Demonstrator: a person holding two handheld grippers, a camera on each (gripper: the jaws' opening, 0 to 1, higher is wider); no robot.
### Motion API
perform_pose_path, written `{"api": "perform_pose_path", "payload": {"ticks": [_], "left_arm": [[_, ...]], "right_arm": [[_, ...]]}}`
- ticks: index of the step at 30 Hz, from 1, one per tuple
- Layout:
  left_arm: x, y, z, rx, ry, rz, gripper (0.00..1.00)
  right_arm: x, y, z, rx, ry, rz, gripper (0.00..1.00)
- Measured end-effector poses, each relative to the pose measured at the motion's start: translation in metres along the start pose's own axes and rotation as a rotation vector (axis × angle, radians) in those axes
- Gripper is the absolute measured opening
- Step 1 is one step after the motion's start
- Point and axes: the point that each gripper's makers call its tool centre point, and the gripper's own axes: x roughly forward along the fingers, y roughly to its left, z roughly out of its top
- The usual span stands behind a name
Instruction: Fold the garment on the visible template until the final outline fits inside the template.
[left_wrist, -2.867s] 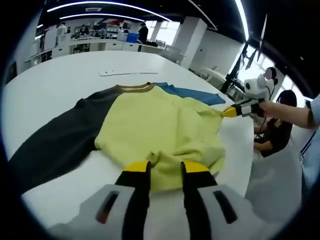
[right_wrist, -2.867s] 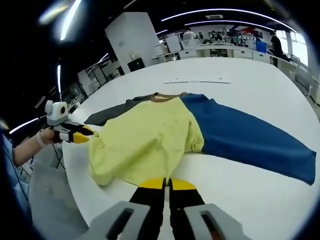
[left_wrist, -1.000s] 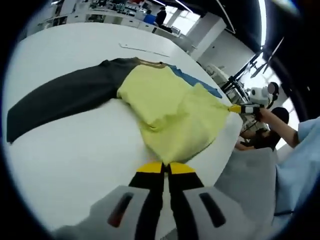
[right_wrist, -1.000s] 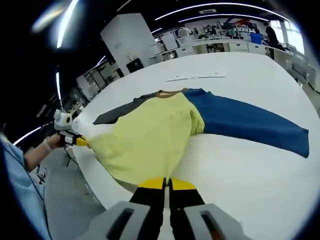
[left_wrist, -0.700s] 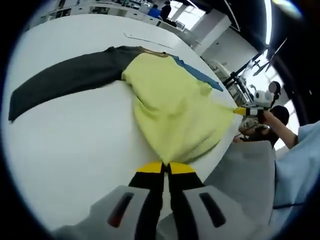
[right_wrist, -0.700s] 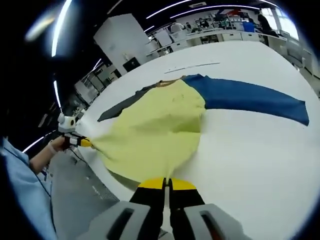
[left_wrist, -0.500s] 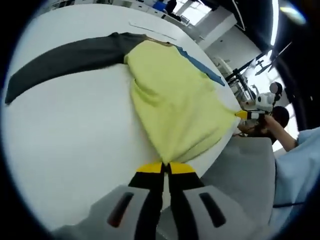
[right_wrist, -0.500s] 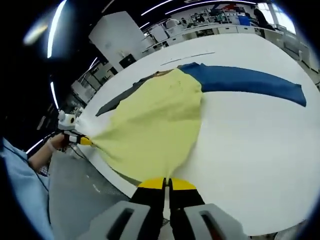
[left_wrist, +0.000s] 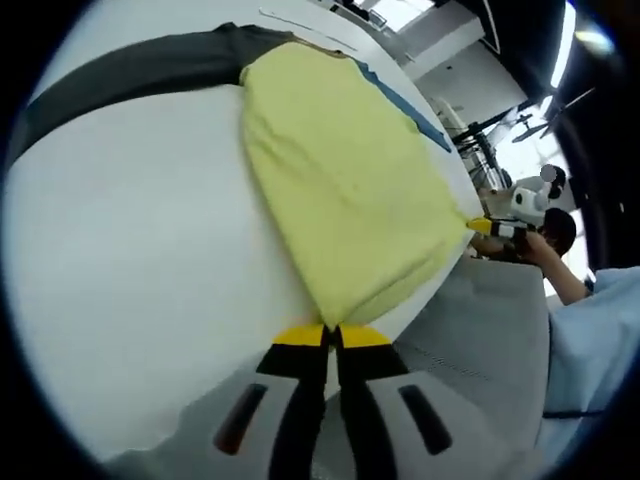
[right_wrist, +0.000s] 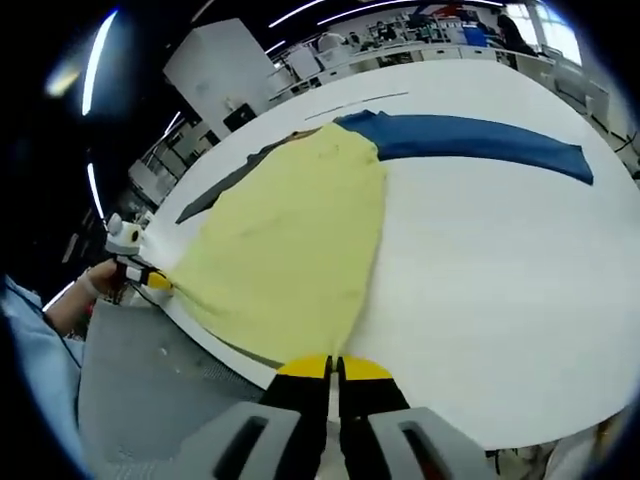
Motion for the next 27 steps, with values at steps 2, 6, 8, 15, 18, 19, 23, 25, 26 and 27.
{"api": "perform_pose_path", "payload": {"ticks": [2,6,8,15,18,19,23,25,26,27], "left_arm": [[-0.001,0.0,0.0,-0.007,-0.003,-0.001,0.0],[-0.002,0.0,0.0,0.001,-0.01,-0.006,0.0],[-0.003,-0.002,0.0,0.023,-0.019,-0.011,0.01],[-0.009,-0.002,-0.002,0.121,-0.057,-0.026,0.05],[-0.013,-0.001,-0.003,0.123,-0.064,-0.029,0.1],[-0.014,-0.001,-0.003,0.126,-0.073,-0.029,0.1],[-0.02,-0.001,0.001,0.15,-0.114,-0.035,0.18],[-0.022,-0.001,0.004,0.165,-0.14,-0.036,0.22],[-0.023,-0.002,0.006,0.18,-0.153,-0.038,0.25],[-0.023,-0.002,0.006,0.183,-0.158,-0.038,0.29]], "right_arm": [[0.0,0.001,0.0,-0.001,0.004,0.0,0.0],[0.0,0.001,0.0,0.003,0.006,0.003,0.0],[-0.001,0.002,0.001,-0.007,0.0,0.004,0.0],[-0.004,0.005,0.003,-0.028,-0.024,0.022,0.0],[-0.006,0.003,0.003,-0.03,-0.034,0.016,0.0],[-0.007,0.003,0.003,-0.03,-0.036,0.016,0.0],[-0.011,0.0,0.005,-0.04,-0.052,0.004,0.0],[-0.013,-0.001,0.008,-0.054,-0.068,0.0,0.02],[-0.014,-0.001,0.01,-0.06,-0.082,0.0,0.06],[-0.015,0.0,0.013,-0.068,-0.097,0.005,0.1]]}}
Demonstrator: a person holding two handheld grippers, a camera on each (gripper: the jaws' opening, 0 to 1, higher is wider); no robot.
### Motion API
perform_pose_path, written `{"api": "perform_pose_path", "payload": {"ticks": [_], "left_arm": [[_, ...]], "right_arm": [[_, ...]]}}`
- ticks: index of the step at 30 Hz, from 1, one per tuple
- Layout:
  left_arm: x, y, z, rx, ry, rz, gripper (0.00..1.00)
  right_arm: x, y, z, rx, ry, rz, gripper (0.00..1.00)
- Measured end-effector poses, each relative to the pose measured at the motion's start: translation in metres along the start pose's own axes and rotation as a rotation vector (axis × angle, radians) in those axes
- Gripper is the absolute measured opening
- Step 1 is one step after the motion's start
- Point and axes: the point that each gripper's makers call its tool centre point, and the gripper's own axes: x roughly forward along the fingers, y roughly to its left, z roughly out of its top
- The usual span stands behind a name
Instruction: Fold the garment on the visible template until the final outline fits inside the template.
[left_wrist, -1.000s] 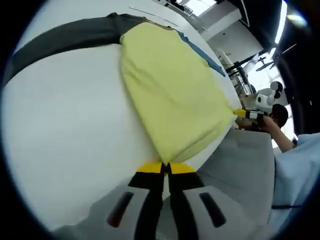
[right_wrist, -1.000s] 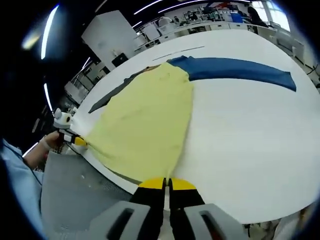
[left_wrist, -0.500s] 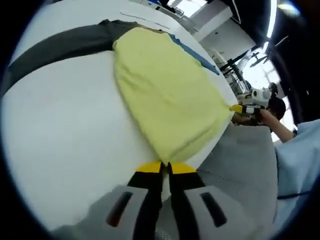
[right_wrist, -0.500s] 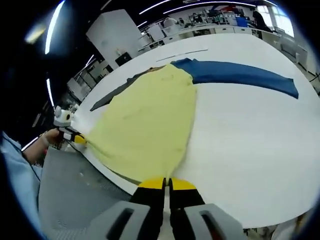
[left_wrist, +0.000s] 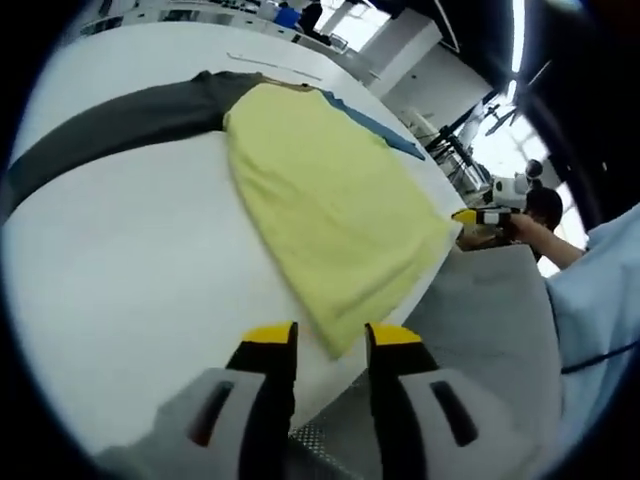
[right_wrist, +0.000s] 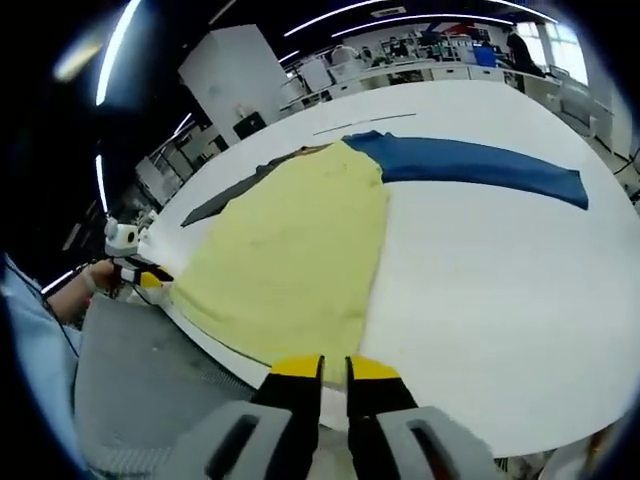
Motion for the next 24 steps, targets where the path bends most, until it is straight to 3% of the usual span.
{"api": "perform_pose_path", "payload": {"ticks": [4,10,16,17,20,24], "left_arm": [[0.0,-0.001,0.006,0.061,-0.041,0.009,0.39],[-0.006,-0.003,0.027,0.105,-0.164,0.017,0.47],[-0.018,-0.005,0.041,0.133,-0.257,0.017,0.68],[-0.021,-0.005,0.043,0.14,-0.271,0.029,0.76],[-0.026,-0.005,0.048,0.16,-0.3,0.056,0.99],[-0.039,-0.006,0.055,0.128,-0.363,0.061,0.99]], "right_arm": [[-0.001,-0.004,0.01,-0.062,-0.05,-0.03,0.34],[-0.006,-0.005,0.023,-0.116,-0.096,-0.059,0.66],[-0.016,-0.008,0.034,-0.153,-0.137,-0.118,0.91],[-0.018,-0.008,0.036,-0.154,-0.141,-0.127,0.95],[-0.029,-0.008,0.042,-0.156,-0.165,-0.153,1.0],[-0.042,-0.009,0.047,-0.144,-0.161,-0.175,1.0]]}}
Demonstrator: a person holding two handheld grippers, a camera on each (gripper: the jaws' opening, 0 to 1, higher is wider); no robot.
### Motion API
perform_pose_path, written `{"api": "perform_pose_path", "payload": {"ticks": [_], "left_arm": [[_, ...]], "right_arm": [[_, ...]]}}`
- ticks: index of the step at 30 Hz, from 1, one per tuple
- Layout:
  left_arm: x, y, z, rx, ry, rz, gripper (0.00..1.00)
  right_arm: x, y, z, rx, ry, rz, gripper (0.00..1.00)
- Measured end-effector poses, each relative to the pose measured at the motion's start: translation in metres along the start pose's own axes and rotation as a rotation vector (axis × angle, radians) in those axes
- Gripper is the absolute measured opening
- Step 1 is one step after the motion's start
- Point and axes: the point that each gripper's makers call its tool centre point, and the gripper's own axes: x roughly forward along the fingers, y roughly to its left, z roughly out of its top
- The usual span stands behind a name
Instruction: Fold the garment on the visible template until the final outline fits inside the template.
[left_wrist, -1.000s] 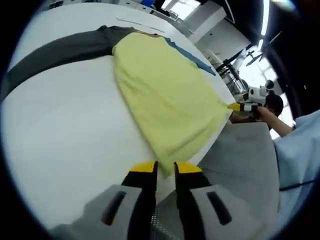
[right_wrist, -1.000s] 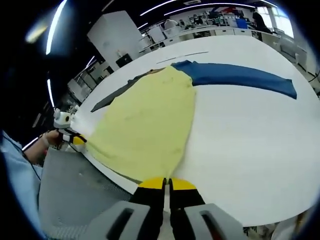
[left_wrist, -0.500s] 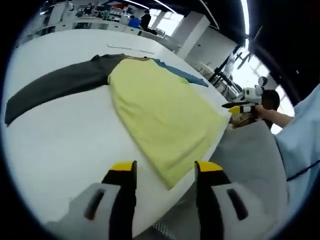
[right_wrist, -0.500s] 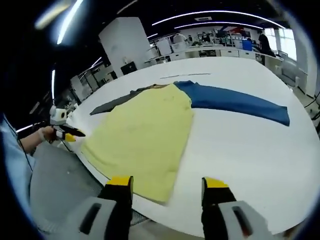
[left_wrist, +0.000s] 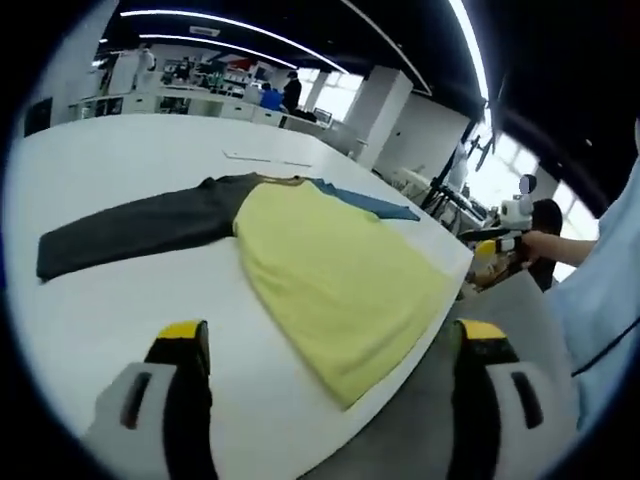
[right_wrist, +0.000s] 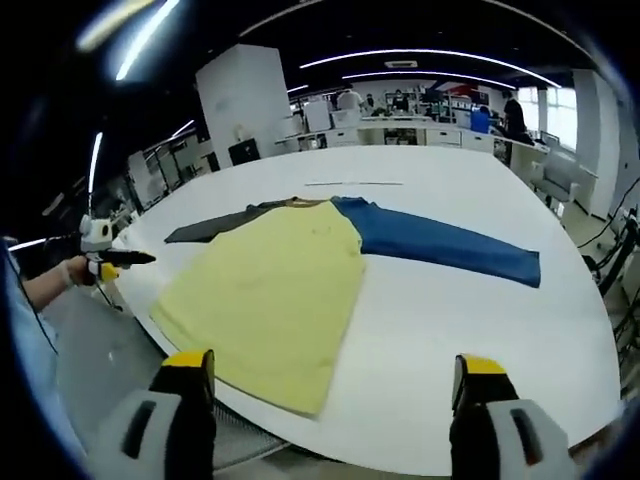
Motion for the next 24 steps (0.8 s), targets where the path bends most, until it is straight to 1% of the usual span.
{"api": "perform_pose_path", "payload": {"ticks": [2,4,5,7,10,13,15,17,19,20,21,24], "left_arm": [[-0.003,-0.004,0.001,0.009,0.0,-0.001,0.99],[-0.003,-0.003,0.0,0.014,0.003,0.011,0.99],[-0.004,-0.002,0.0,0.014,0.005,0.022,0.99],[-0.005,-0.002,0.002,0.017,0.004,0.023,0.99],[-0.007,0.004,0.007,0.024,-0.003,0.043,0.99],[-0.011,0.005,0.013,0.03,-0.005,0.072,0.99],[-0.011,0.005,0.019,0.034,-0.021,0.091,0.99],[-0.01,0.002,0.023,0.035,-0.024,0.103,0.99],[-0.007,-0.005,0.029,0.035,-0.028,0.111,0.99],[-0.006,-0.007,0.031,0.038,-0.03,0.114,0.99],[-0.004,-0.01,0.033,0.04,-0.032,0.117,0.99],[0.001,-0.015,0.038,0.035,-0.036,0.136,0.99]], "right_arm": [[-0.003,-0.001,0.002,0.004,0.001,-0.006,1.0],[-0.003,-0.002,0.005,0.015,0.002,-0.007,1.0],[-0.002,-0.002,0.006,0.014,0.0,-0.006,1.0],[0.002,-0.004,0.007,0.017,0.003,-0.011,1.0],[0.007,-0.005,0.012,0.018,-0.003,-0.011,1.0],[0.012,-0.004,0.019,0.018,-0.011,0.008,1.0],[0.013,-0.004,0.022,-0.002,-0.004,0.029,1.0],[0.012,-0.009,0.028,-0.039,-0.009,0.033,1.0],[0.008,-0.017,0.035,-0.029,-0.023,0.04,1.0],[0.006,-0.022,0.042,-0.026,-0.051,0.044,1.0],[0.004,-0.028,0.043,-0.026,-0.049,0.039,1.0],[-0.005,-0.049,0.048,-0.008,-0.079,0.027,1.0]]}}
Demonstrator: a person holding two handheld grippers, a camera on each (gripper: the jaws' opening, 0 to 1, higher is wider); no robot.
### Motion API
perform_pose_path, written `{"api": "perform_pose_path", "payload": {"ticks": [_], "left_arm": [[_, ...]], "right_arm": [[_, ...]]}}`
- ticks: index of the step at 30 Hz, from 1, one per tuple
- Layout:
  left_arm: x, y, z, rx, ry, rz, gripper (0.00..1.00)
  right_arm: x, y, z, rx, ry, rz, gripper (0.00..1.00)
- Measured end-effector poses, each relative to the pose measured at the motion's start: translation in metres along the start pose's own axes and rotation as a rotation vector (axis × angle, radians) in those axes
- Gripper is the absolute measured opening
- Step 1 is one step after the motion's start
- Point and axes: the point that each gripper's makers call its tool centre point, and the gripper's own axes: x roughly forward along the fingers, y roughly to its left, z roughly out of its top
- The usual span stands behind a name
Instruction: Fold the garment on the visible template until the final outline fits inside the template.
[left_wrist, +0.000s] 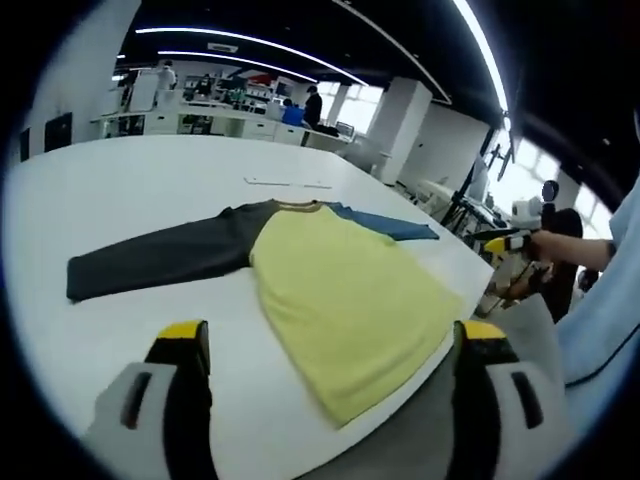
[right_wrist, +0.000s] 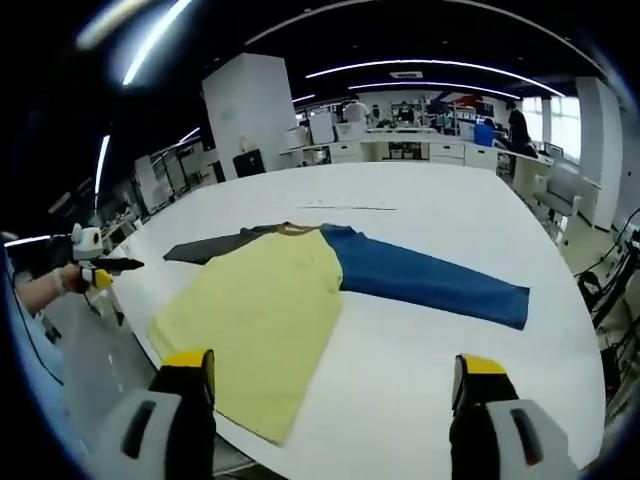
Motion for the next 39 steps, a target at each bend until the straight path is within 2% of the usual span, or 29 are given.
{"api": "perform_pose_path", "payload": {"ticks": [5,8,14,16,19,21,22,25,31,33,34,38,39], "left_arm": [[0.003,-0.01,0.012,-0.005,-0.02,0.031,0.99],[0.003,-0.01,0.015,-0.019,-0.024,0.065,0.99],[-0.002,-0.014,0.019,-0.047,-0.029,0.127,0.98],[-0.005,-0.014,0.021,-0.057,-0.038,0.145,0.98],[-0.01,-0.014,0.028,-0.104,-0.088,0.156,0.97],[-0.013,-0.014,0.031,-0.106,-0.103,0.165,0.97],[-0.014,-0.013,0.032,-0.11,-0.112,0.17,0.97],[-0.016,-0.011,0.033,-0.14,-0.137,0.174,0.96],[-0.014,-0.007,0.03,-0.147,-0.127,0.187,0.96],[-0.012,-0.008,0.031,-0.152,-0.128,0.179,0.97],[-0.011,-0.008,0.031,-0.153,-0.129,0.178,0.96],[-0.003,-0.008,0.032,-0.161,-0.134,0.172,0.96],[-0.002,-0.009,0.032,-0.161,-0.135,0.172,0.96]], "right_arm": [[-0.005,-0.04,0.01,0.043,-0.058,-0.027,1.0],[-0.001,-0.064,0.01,0.071,-0.069,-0.036,0.95],[0.025,-0.117,0.0,0.131,-0.098,-0.074,0.84],[0.036,-0.133,-0.006,0.15,-0.08,-0.09,0.83],[0.046,-0.156,-0.002,0.12,-0.11,-0.153,0.74],[0.053,-0.173,0.0,0.158,-0.128,-0.207,0.71],[0.056,-0.178,0.001,0.16,-0.139,-0.212,0.69],[0.064,-0.201,-0.003,0.185,-0.124,-0.277,0.58],[0.068,-0.223,-0.014,0.208,-0.076,-0.357,0.36],[0.067,-0.224,-0.011,0.254,-0.097,-0.358,0.28],[0.066,-0.225,-0.015,0.281,-0.076,-0.37,0.26],[0.067,-0.224,-0.02,0.206,-0.042,-0.375,0.19],[0.067,-0.223,-0.02,0.21,-0.037,-0.378,0.17]]}}
